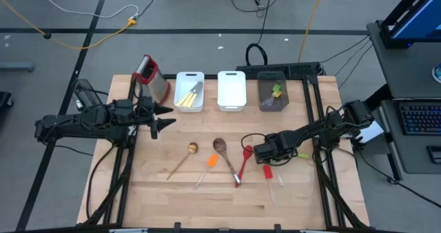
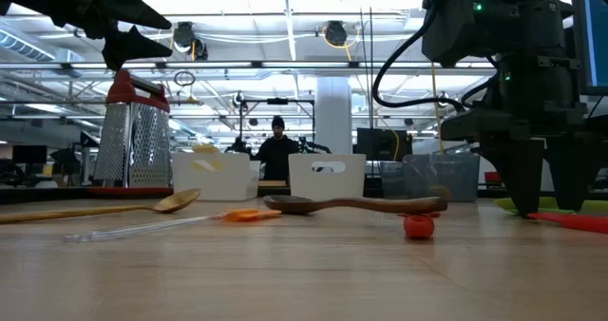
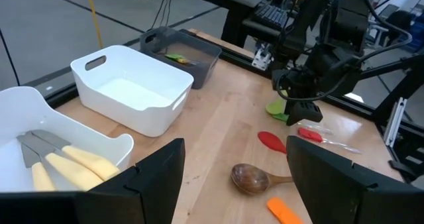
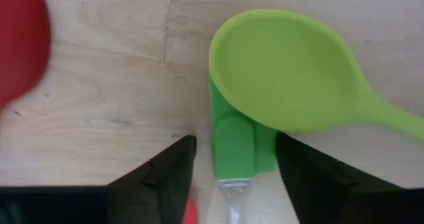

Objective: Pick & Place Kitchen Items
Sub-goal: Put the green spatula into the black bin

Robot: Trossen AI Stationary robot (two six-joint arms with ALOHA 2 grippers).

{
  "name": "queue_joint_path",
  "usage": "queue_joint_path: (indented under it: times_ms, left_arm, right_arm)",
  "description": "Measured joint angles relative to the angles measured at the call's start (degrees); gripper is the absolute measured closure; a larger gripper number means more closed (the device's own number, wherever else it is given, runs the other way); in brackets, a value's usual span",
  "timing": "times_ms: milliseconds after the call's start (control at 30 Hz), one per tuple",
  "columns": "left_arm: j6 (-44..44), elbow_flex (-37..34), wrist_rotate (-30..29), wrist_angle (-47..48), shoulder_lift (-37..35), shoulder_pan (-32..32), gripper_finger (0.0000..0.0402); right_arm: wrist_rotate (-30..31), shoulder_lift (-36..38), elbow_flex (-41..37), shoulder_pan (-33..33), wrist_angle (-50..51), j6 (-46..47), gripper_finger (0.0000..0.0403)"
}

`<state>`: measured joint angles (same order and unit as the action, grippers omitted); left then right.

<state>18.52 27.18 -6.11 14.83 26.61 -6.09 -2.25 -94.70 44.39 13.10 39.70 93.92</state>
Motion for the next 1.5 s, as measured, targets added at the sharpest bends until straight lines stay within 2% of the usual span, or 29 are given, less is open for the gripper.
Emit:
queue_joint_path:
  times_ms: [300, 567, 700, 1033, 1500]
  left_arm:
    - [-0.85, 0.0, -0.02, -0.04, 0.0, 0.0, 0.0133]
    - [-0.83, 0.0, -0.02, -0.04, 0.0, 0.0, 0.0133]
    - [-0.83, 0.0, -0.02, -0.04, 0.0, 0.0, 0.0133]
    - [-0.65, 0.0, -0.02, -0.04, 0.0, 0.0, 0.0133]
    - [-0.5, 0.0, -0.02, -0.09, 0.0, 0.0, 0.0133]
  right_arm:
    - [2.73, 0.22, -1.81, 0.83, -1.24, 5.74, 0.031]
    - [4.88, 0.22, -1.87, 2.71, -1.32, 8.54, 0.0342]
    - [5.16, 0.63, -1.96, 3.61, -1.5, 8.58, 0.0372]
    - [6.19, 5.32, -2.41, 4.23, -1.51, 7.63, 0.0374]
    - [5.17, 20.3, -2.5, 4.27, -5.5, 0.27, 0.0374]
